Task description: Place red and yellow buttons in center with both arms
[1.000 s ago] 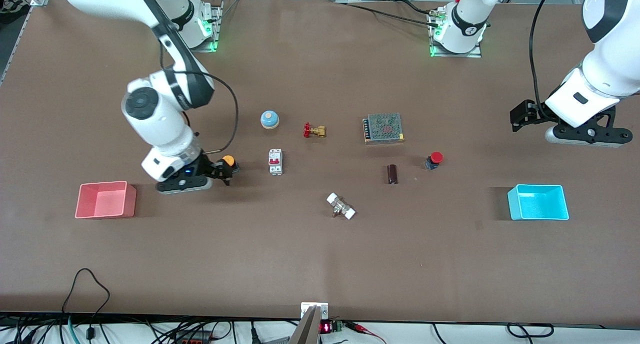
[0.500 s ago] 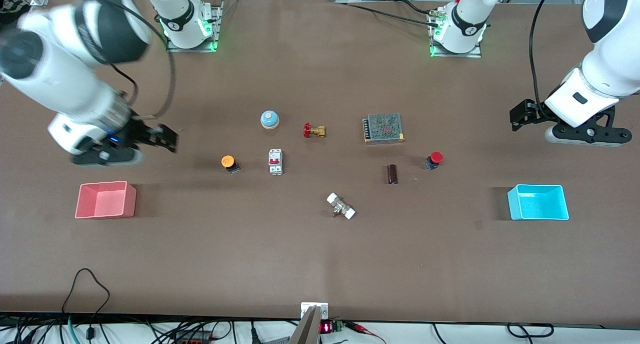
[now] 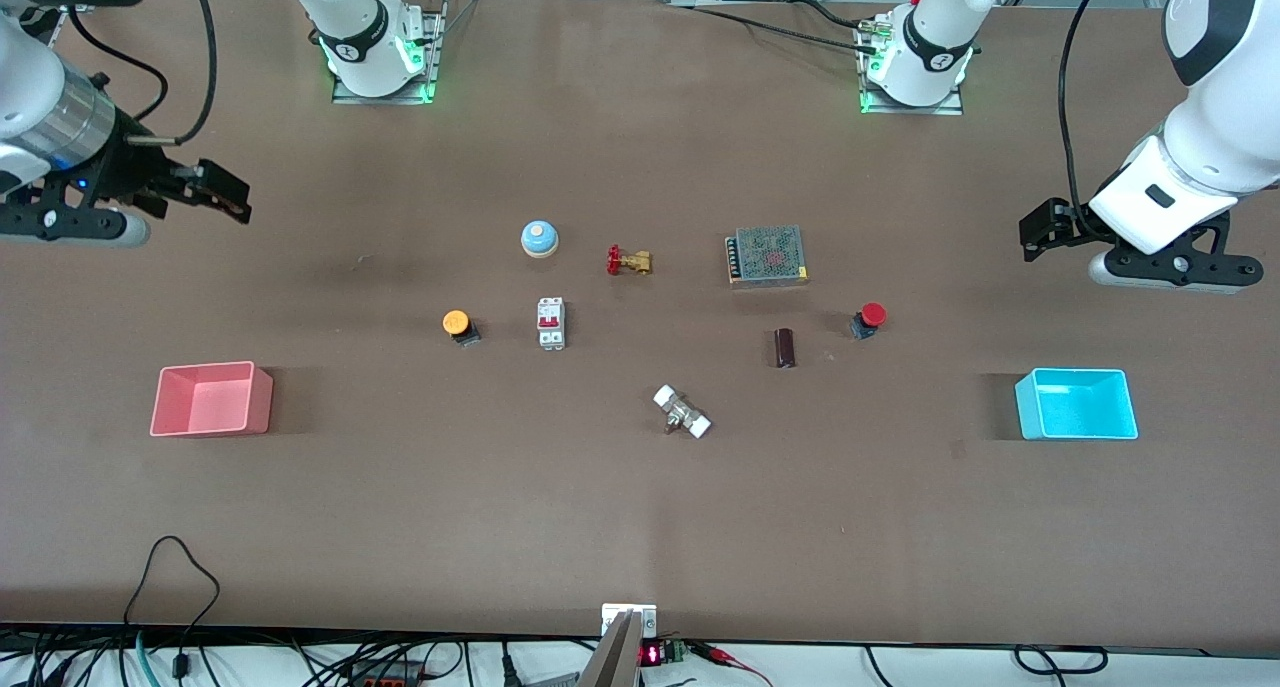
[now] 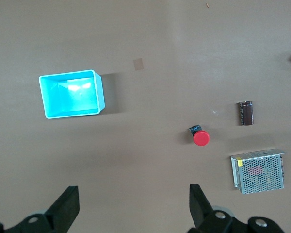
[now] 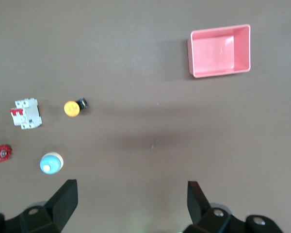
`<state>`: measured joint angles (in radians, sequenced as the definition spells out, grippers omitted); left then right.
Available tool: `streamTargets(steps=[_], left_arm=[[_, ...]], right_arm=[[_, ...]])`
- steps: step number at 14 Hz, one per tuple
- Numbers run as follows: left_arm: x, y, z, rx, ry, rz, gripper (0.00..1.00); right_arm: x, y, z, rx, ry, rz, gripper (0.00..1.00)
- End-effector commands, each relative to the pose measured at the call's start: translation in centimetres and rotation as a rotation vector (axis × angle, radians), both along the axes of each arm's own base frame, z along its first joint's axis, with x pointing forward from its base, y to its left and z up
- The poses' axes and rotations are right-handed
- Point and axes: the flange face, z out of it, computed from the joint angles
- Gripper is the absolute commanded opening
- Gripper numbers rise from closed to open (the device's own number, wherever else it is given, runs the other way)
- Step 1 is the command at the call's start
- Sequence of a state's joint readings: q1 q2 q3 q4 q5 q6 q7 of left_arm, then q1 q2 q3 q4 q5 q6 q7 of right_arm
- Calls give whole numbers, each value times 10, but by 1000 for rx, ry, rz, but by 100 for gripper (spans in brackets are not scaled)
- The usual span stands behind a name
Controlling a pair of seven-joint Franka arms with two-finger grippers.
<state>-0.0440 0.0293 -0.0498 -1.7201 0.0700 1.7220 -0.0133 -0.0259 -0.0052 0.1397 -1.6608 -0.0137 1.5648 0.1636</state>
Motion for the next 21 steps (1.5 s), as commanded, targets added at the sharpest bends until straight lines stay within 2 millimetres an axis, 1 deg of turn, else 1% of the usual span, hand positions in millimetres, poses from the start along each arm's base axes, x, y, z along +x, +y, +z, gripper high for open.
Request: streamTargets(steps=[1,3,4,12,16,21], left_arm=[[-5,0,8,-15,4,-12,100],[-5,0,8,-15,4,-12,100],[-5,0,9,-15,3,-12,100],[-6,0,8,-15,10,-12,100],[-7,-1,9,-15,9,-13,100],[-7,-4,10,-13,9,-20,100]], right_arm=[[-5,1,-1,12,18,4,100],[-3,6,2,20,4,10,100],[-1,6,0,22,-4,8,100],[-1,4,1,12,-8,12,100],[0,0,0,17,-7,81,100],[0,-1,0,17,-5,81,100]])
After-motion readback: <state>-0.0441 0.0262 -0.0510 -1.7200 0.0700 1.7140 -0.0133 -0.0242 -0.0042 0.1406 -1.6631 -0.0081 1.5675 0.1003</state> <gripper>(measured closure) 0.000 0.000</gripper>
